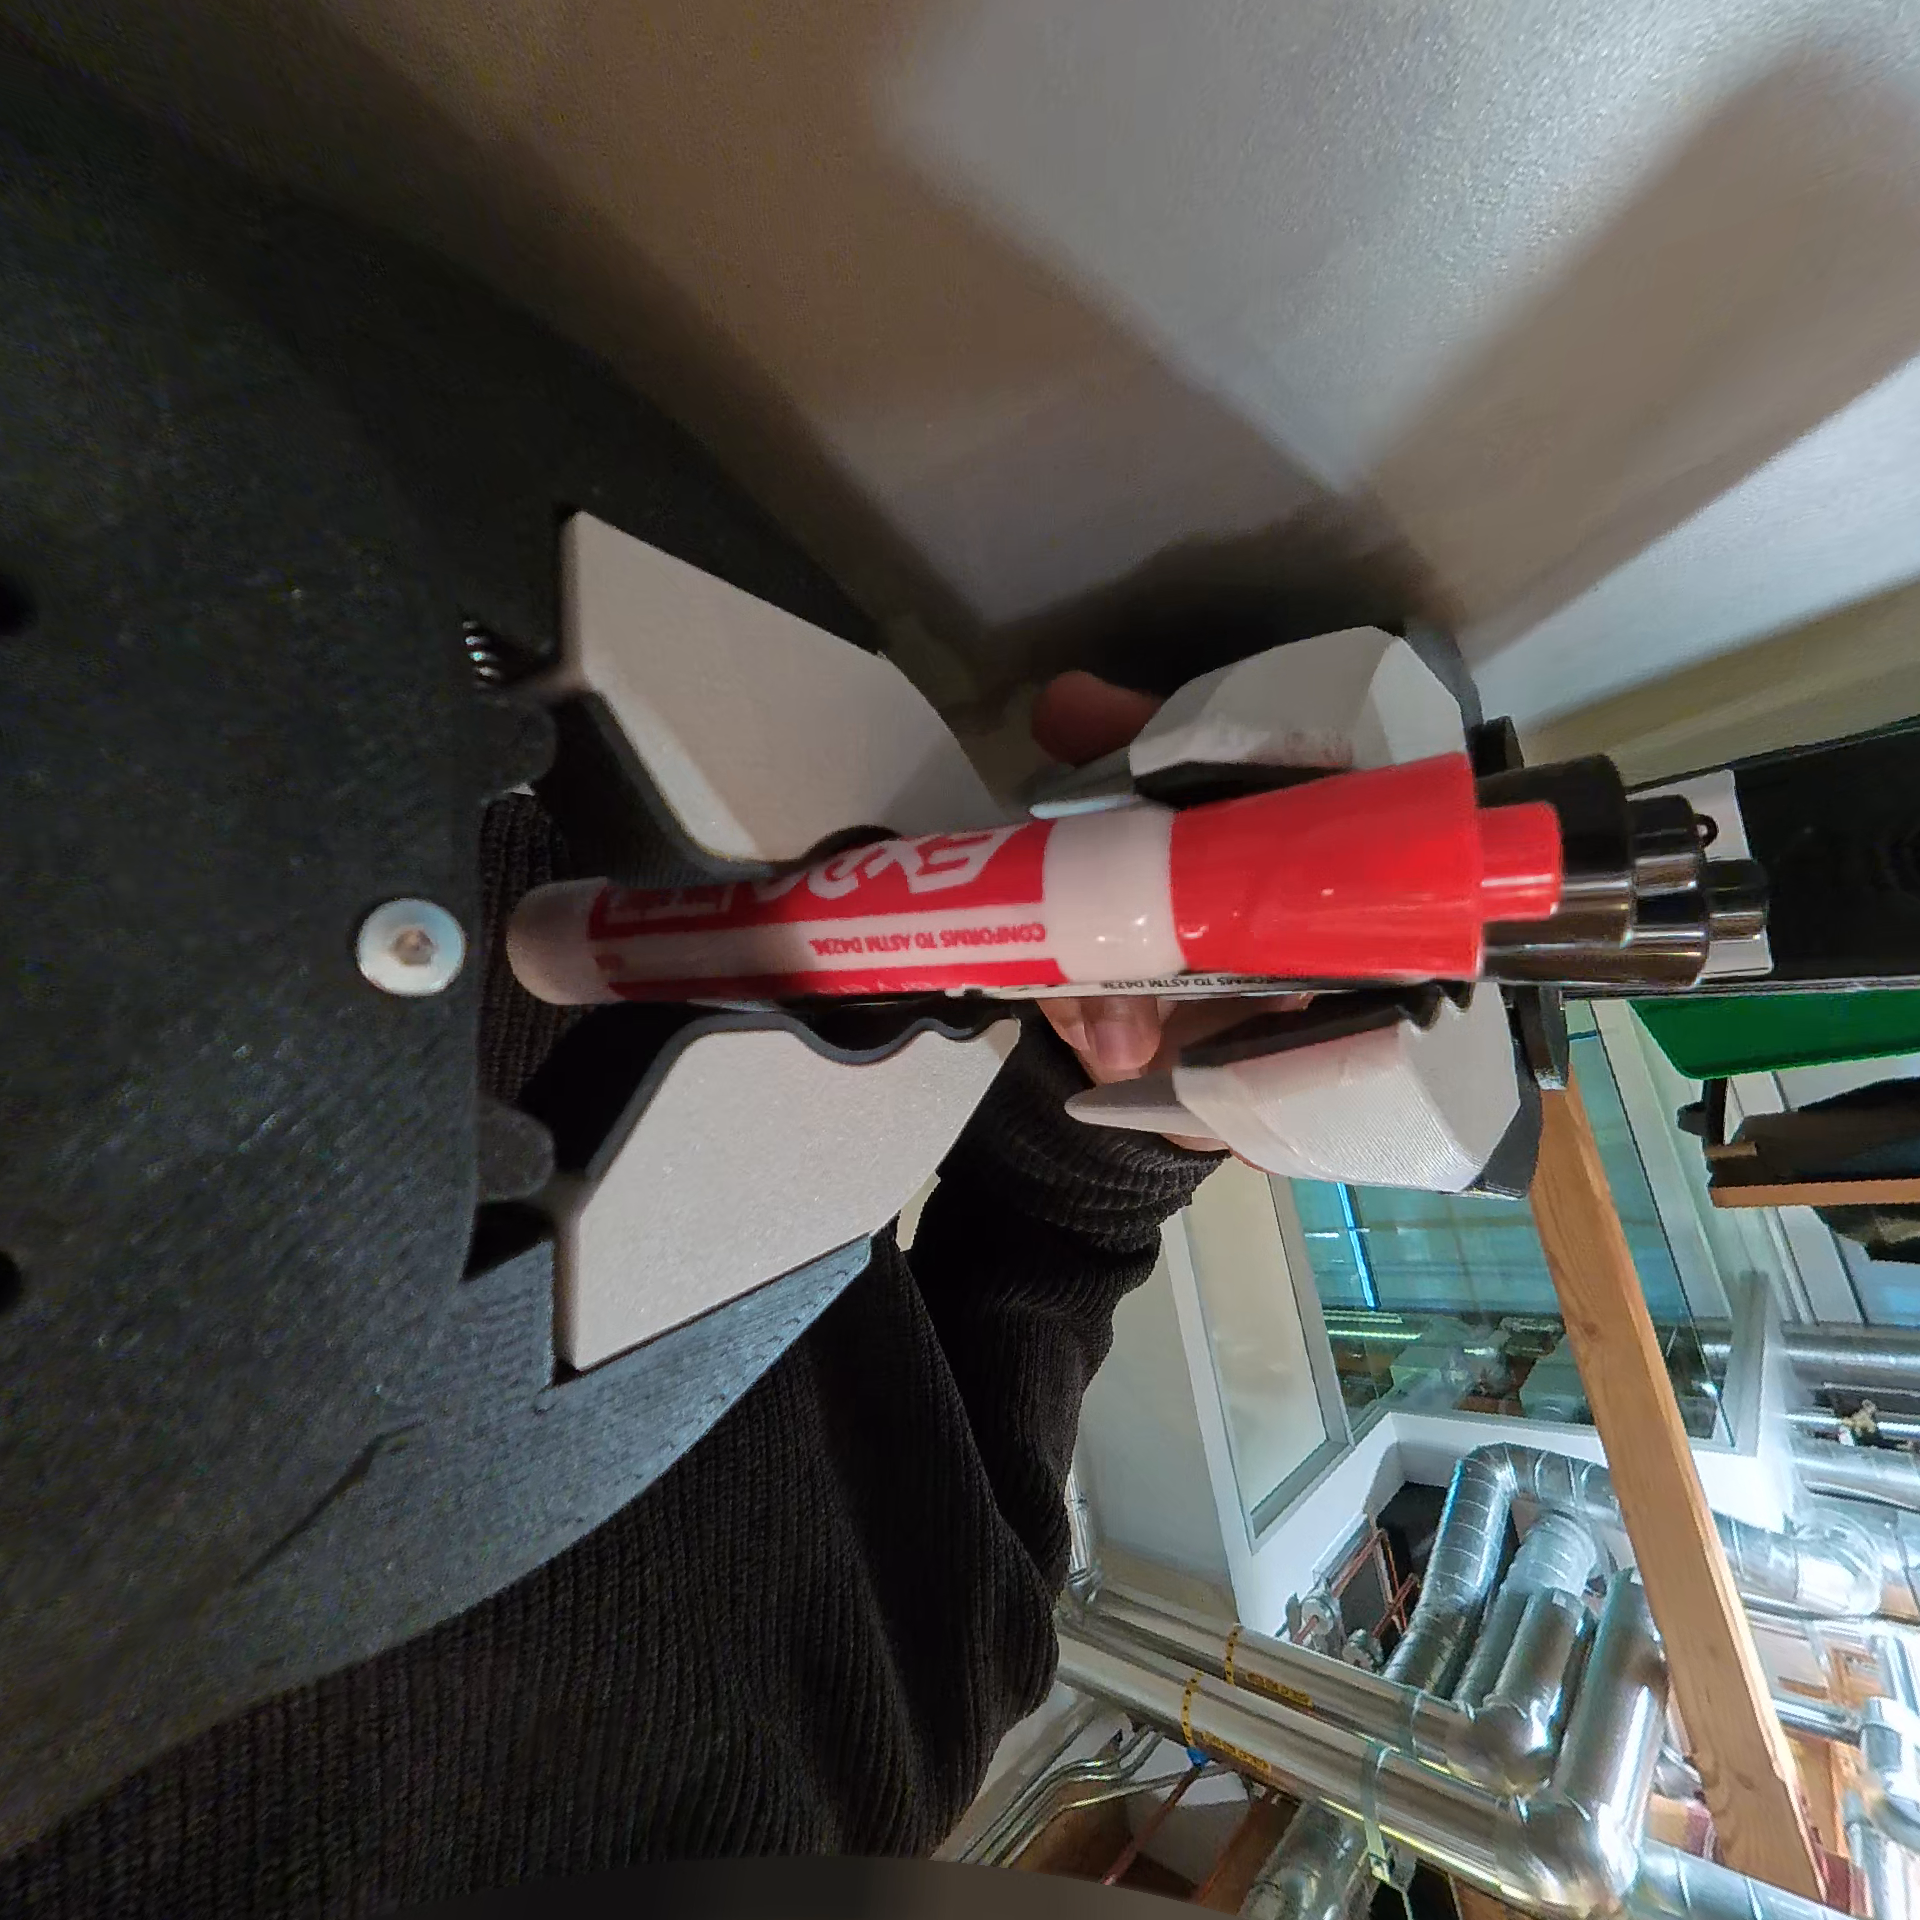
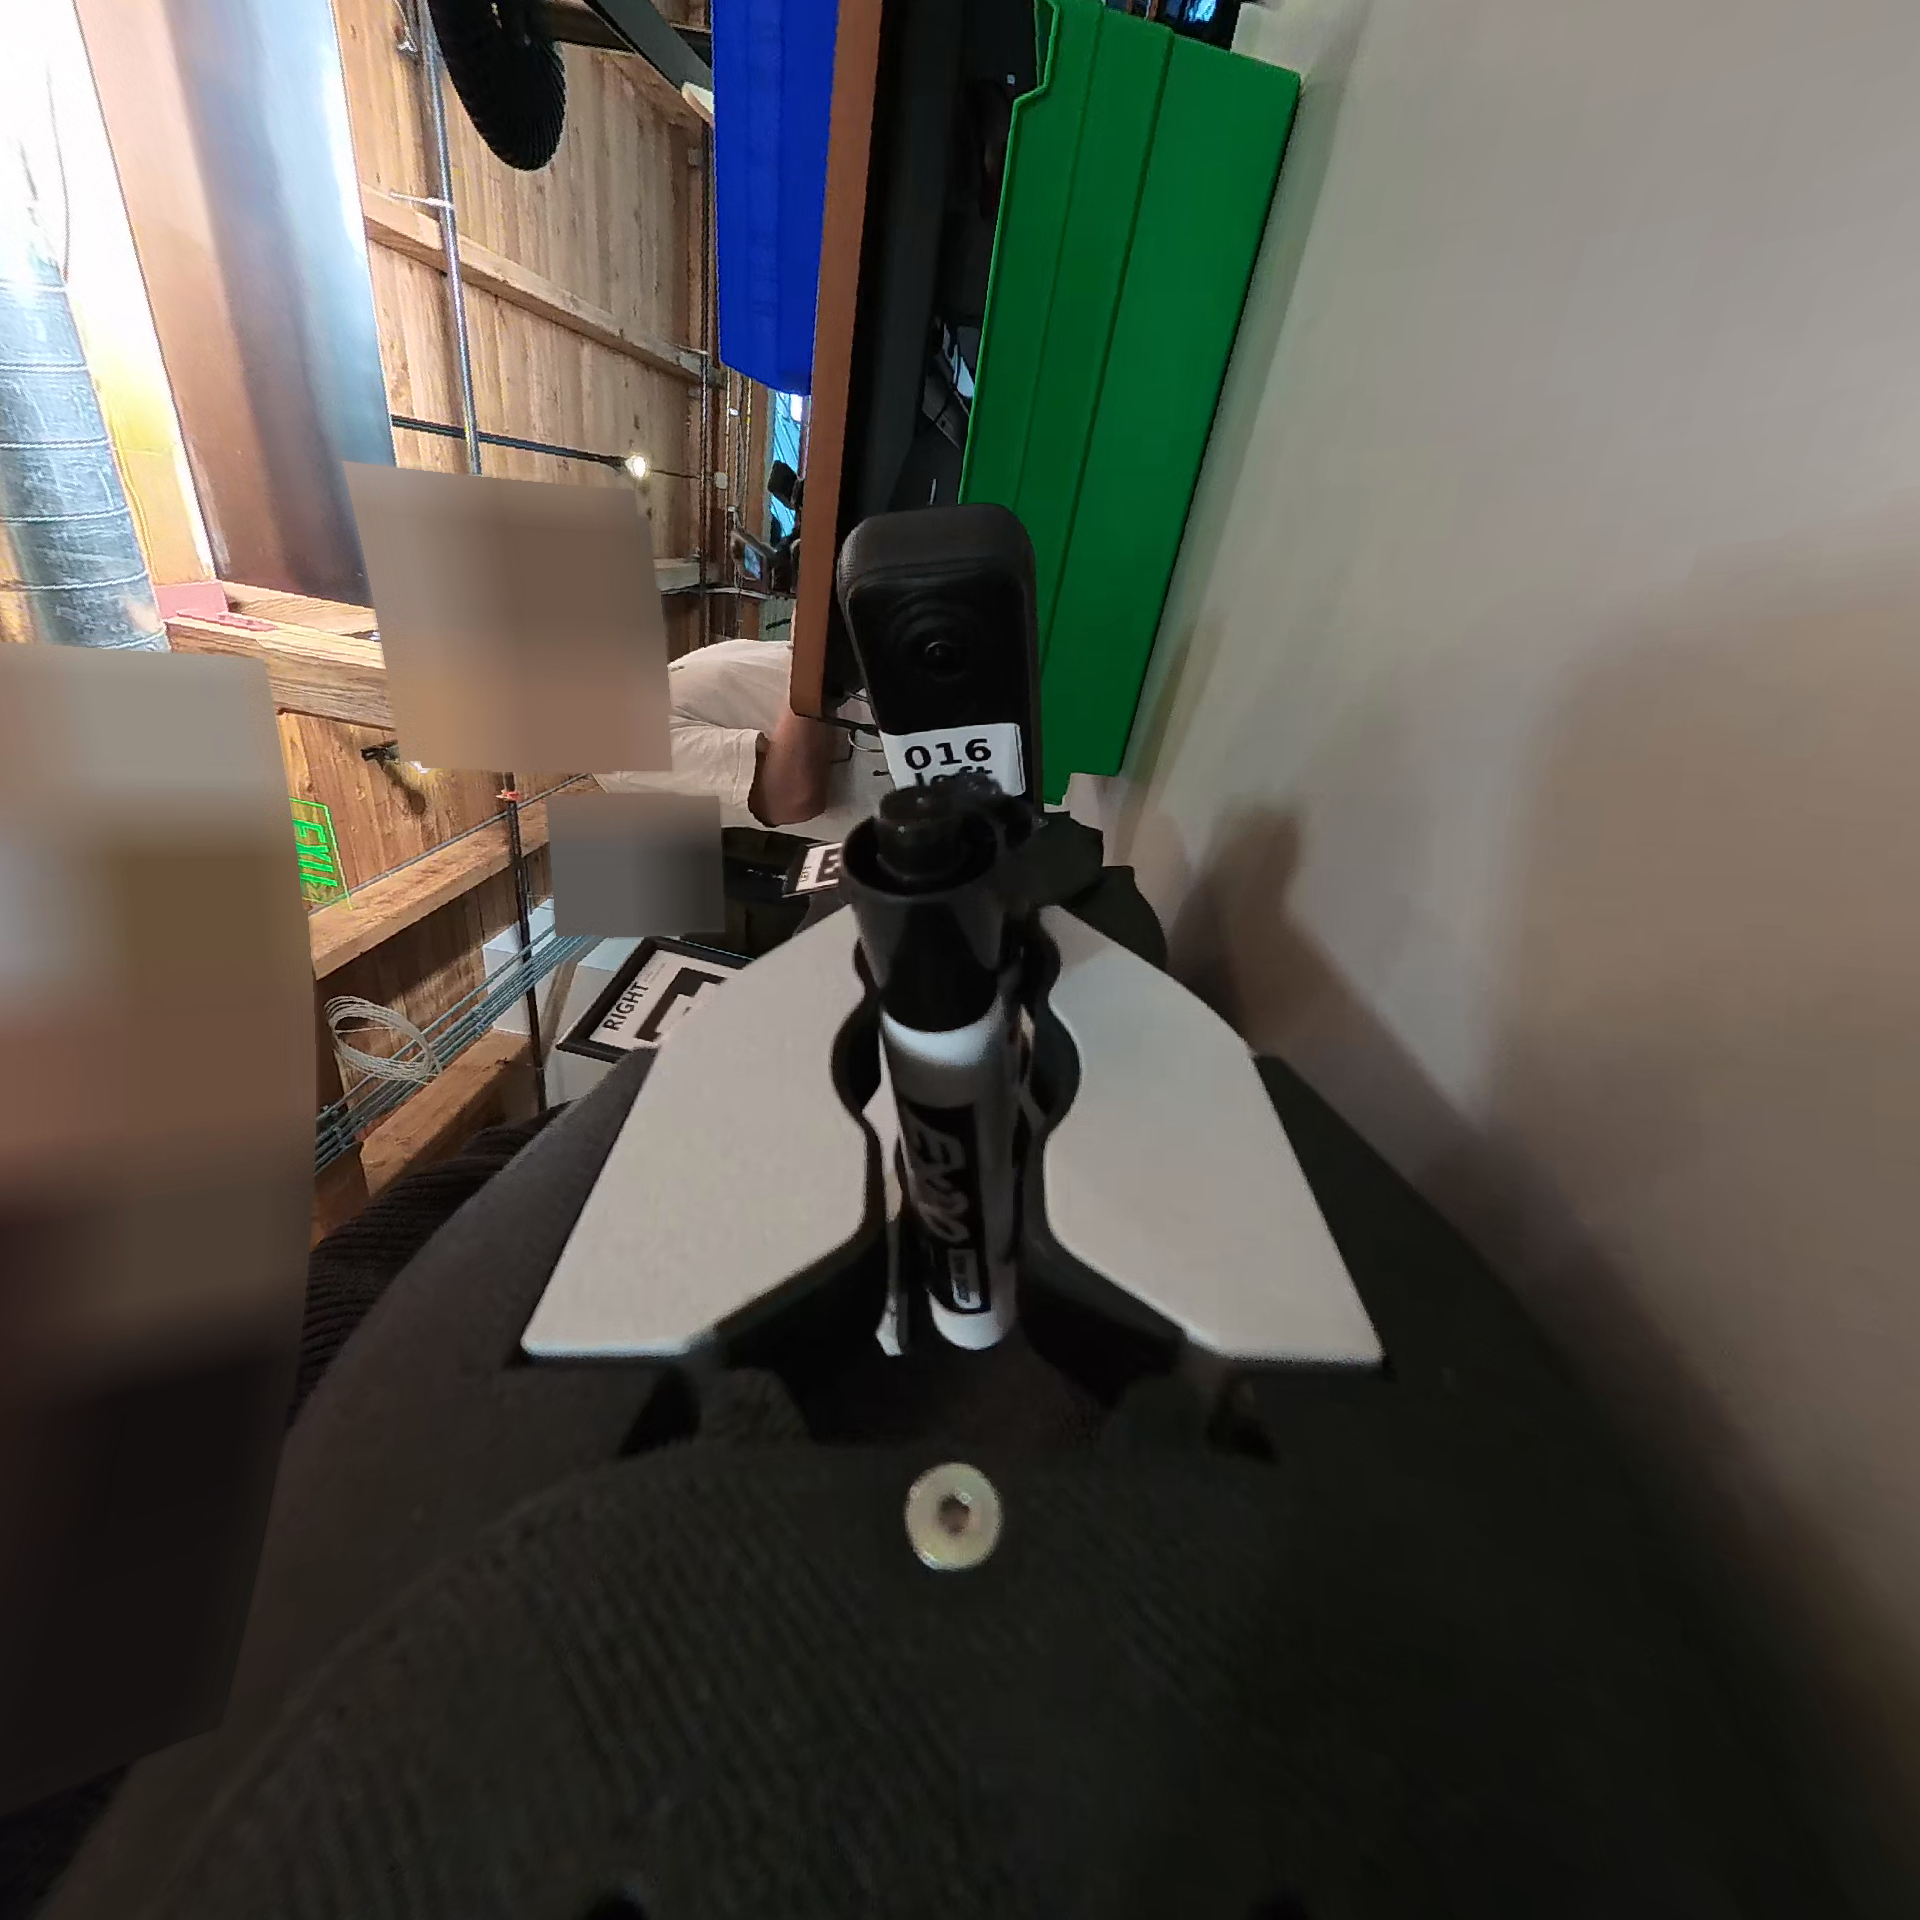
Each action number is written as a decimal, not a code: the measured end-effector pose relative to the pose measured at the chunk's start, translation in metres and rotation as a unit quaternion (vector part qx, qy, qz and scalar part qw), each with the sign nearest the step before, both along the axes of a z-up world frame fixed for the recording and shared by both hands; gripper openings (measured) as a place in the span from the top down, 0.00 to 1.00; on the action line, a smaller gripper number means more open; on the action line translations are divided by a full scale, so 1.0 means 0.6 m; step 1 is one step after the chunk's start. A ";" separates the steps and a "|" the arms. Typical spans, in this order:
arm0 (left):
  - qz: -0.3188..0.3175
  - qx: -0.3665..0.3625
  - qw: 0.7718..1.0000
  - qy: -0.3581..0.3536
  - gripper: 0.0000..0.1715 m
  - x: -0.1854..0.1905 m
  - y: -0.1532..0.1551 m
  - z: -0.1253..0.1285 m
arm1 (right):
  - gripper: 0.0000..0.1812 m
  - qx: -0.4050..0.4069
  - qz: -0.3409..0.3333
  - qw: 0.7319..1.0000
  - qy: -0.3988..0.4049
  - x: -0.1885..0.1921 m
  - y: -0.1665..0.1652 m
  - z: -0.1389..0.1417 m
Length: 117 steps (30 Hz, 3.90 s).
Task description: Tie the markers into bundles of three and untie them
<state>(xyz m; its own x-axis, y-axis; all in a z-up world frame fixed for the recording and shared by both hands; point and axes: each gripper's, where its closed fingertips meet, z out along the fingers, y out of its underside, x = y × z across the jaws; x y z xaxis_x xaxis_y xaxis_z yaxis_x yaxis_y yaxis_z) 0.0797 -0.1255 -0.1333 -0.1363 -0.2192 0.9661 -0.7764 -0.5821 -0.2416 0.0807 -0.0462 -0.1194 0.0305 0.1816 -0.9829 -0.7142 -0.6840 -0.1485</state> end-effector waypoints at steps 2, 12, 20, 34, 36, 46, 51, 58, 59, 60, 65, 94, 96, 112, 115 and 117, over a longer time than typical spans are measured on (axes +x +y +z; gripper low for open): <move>-0.001 0.000 1.000 0.000 0.89 0.000 0.000 0.000 | 0.86 -0.001 0.003 1.000 -0.003 -0.001 -0.001 -0.001; -0.002 0.004 1.000 0.003 0.89 -0.001 0.000 -0.002 | 0.85 -0.008 0.031 0.999 -0.025 -0.016 -0.007 -0.009; 0.002 -0.006 1.000 -0.003 0.88 0.000 0.002 0.003 | 0.89 0.013 0.030 0.999 -0.042 -0.015 -0.008 -0.001; 0.003 -0.018 1.000 -0.006 0.88 0.000 0.003 0.007 | 0.89 0.019 0.038 0.999 -0.033 -0.019 -0.010 0.002; 0.003 -0.017 1.000 -0.003 0.87 -0.001 0.004 0.005 | 0.89 0.011 0.045 0.999 -0.024 -0.024 -0.011 -0.002; 0.007 -0.029 1.000 0.002 0.86 0.000 0.006 0.006 | 0.89 0.002 0.046 0.999 -0.019 -0.025 -0.009 -0.006; 0.005 -0.033 0.999 0.002 0.86 -0.001 0.005 0.007 | 0.89 0.003 0.047 0.999 -0.020 -0.024 -0.009 -0.005; -0.001 -0.046 0.999 -0.009 0.79 -0.003 0.002 0.017 | 0.89 0.001 0.033 0.999 -0.015 -0.015 -0.007 -0.003; -0.001 -0.044 0.999 -0.007 0.77 -0.003 0.002 0.016 | 0.89 0.001 0.032 0.999 -0.012 -0.014 -0.006 -0.003; -0.002 -0.043 0.999 -0.008 0.76 -0.003 0.003 0.016 | 0.89 0.000 0.029 1.000 -0.011 -0.012 -0.006 -0.003; 0.003 -0.042 0.999 -0.008 0.77 -0.003 0.009 0.018 | 0.89 0.003 0.022 1.000 -0.016 -0.003 -0.005 0.000; 0.034 -0.055 0.998 -0.009 0.80 0.006 0.034 0.022 | 0.89 -0.010 0.031 0.999 -0.001 -0.007 -0.009 -0.004; 0.031 -0.058 0.998 -0.011 0.79 0.005 0.033 0.024 | 0.89 -0.010 0.036 0.999 -0.001 -0.012 -0.011 -0.004; 0.015 -0.056 0.998 -0.012 0.78 0.003 0.017 0.022 | 0.89 -0.001 0.028 1.000 -0.013 -0.019 -0.009 -0.003; 0.015 -0.054 0.998 -0.012 0.78 0.003 0.017 0.022 | 0.89 0.000 0.028 0.999 -0.017 -0.020 -0.009 -0.003; 0.015 -0.053 0.998 -0.012 0.78 0.003 0.017 0.022 | 0.89 0.000 0.026 1.000 -0.016 -0.021 -0.008 -0.004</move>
<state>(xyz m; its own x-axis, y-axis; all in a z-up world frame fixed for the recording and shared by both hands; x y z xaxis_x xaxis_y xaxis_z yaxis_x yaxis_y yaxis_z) 0.0815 -0.1156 -0.1204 -0.1548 -0.1207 0.9805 -0.7528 -0.6283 -0.1962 0.0684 -0.0510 -0.1215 0.0529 0.1839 -0.9815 -0.6720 -0.7205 -0.1712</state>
